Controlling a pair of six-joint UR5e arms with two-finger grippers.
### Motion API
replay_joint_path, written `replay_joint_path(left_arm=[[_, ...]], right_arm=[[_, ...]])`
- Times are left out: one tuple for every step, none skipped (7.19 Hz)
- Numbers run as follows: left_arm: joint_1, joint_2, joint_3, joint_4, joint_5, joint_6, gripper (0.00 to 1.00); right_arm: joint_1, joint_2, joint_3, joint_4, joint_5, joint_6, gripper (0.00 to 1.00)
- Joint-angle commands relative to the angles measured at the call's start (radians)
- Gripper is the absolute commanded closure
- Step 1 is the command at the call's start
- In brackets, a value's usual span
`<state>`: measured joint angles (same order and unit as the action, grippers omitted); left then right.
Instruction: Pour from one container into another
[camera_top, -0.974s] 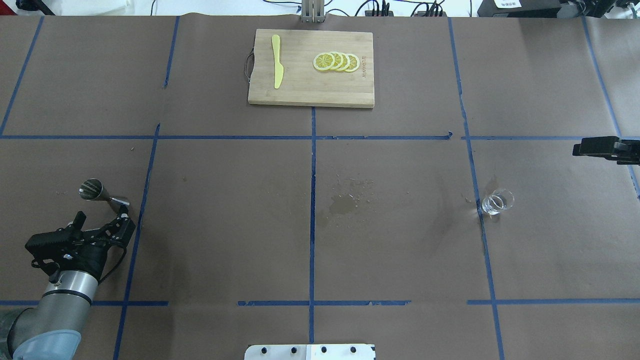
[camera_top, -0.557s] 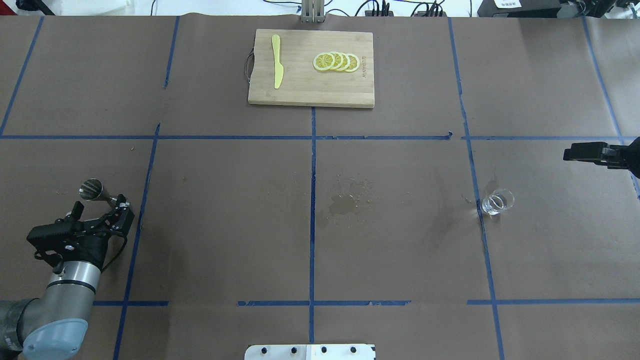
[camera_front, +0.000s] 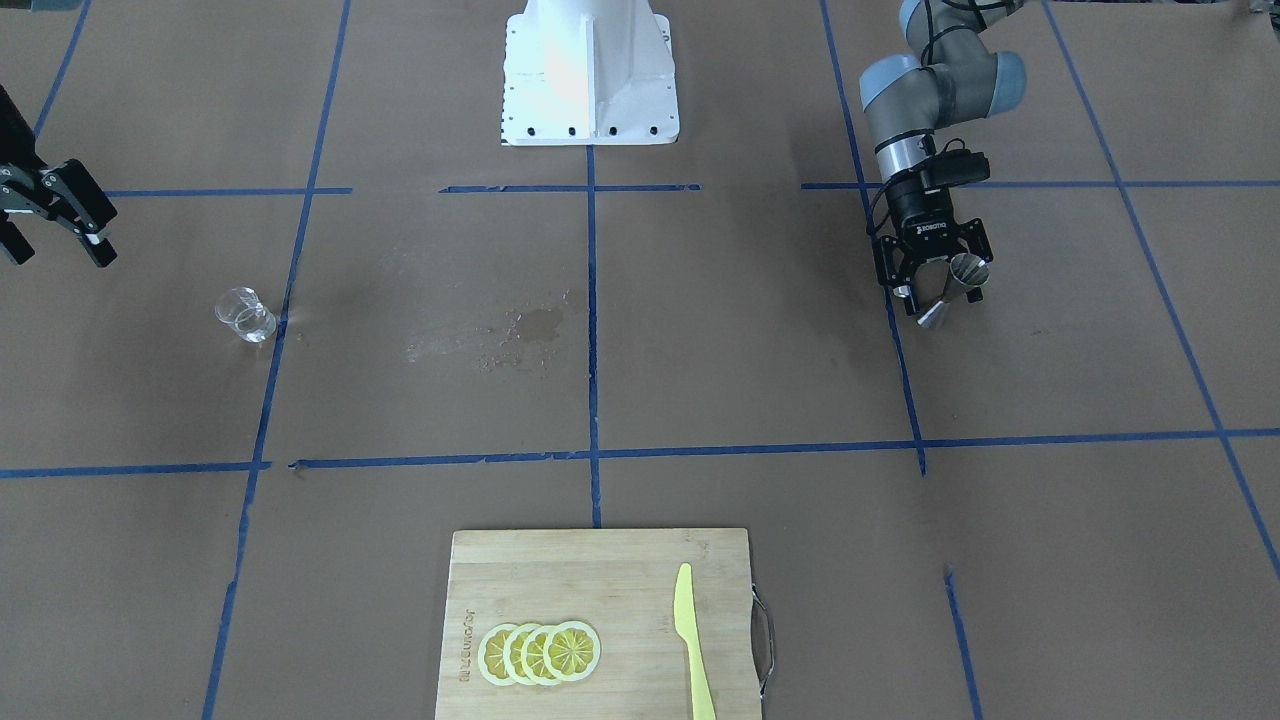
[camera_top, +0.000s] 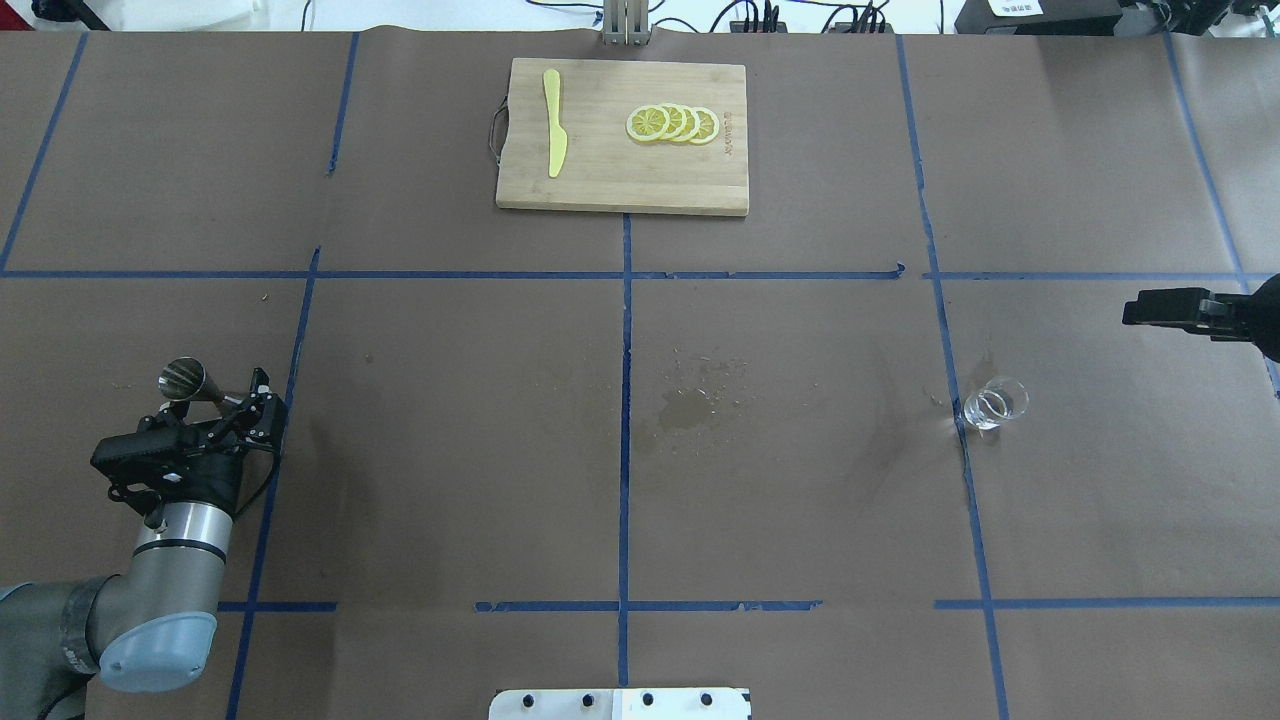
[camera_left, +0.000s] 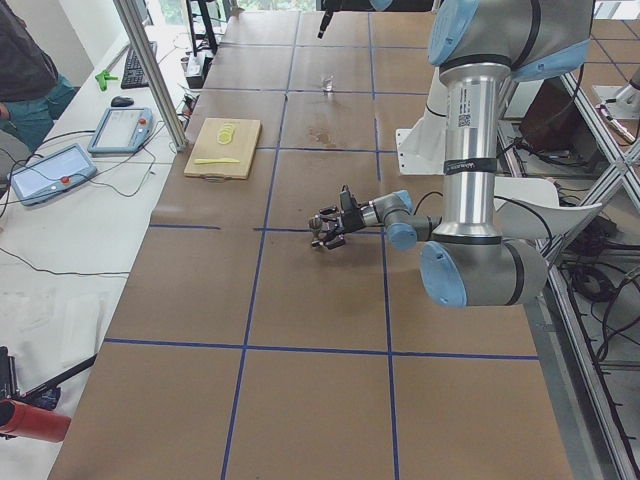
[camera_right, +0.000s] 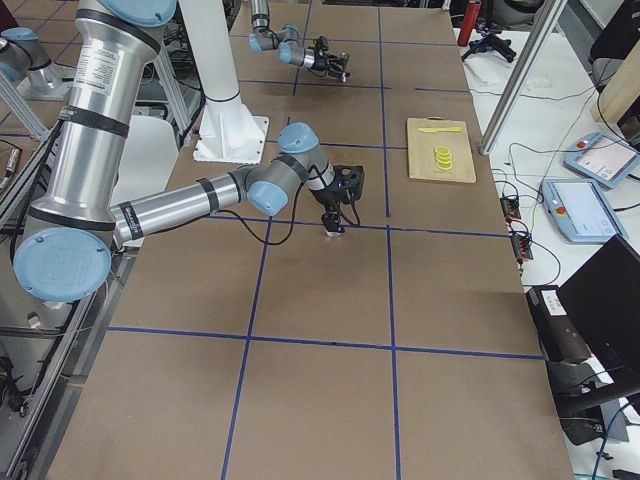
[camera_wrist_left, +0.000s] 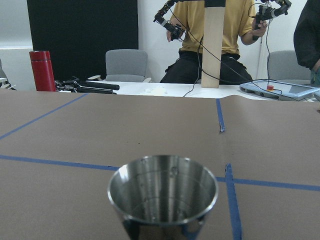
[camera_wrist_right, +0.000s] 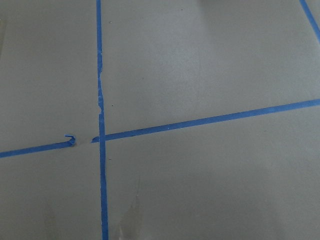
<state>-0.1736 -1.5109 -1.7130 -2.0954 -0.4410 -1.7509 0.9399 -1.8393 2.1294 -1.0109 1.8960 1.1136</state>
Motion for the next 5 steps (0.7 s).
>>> replay_joint_path(left_arm=[[-0.027,-0.002,0.003,0.000,0.021,0.010,0.18],[-0.027,-0.003,0.009,0.000,0.027,0.010,0.22],[-0.026,-0.011,0.024,0.002,0.033,0.010,0.25],[-0.026,-0.018,0.039,0.000,0.039,0.010,0.25],[-0.026,-0.020,0.044,0.000,0.041,0.007,0.26]], right_arm=[[-0.006,0.000,0.001,0.000,0.000,0.000,0.00],[-0.009,0.000,0.001,0.000,0.000,0.000,0.00],[-0.009,0.000,0.000,-0.002,0.000,0.000,0.00],[-0.009,0.000,-0.002,-0.002,0.000,0.000,0.00],[-0.009,0.000,-0.002,-0.002,0.000,0.000,0.00]])
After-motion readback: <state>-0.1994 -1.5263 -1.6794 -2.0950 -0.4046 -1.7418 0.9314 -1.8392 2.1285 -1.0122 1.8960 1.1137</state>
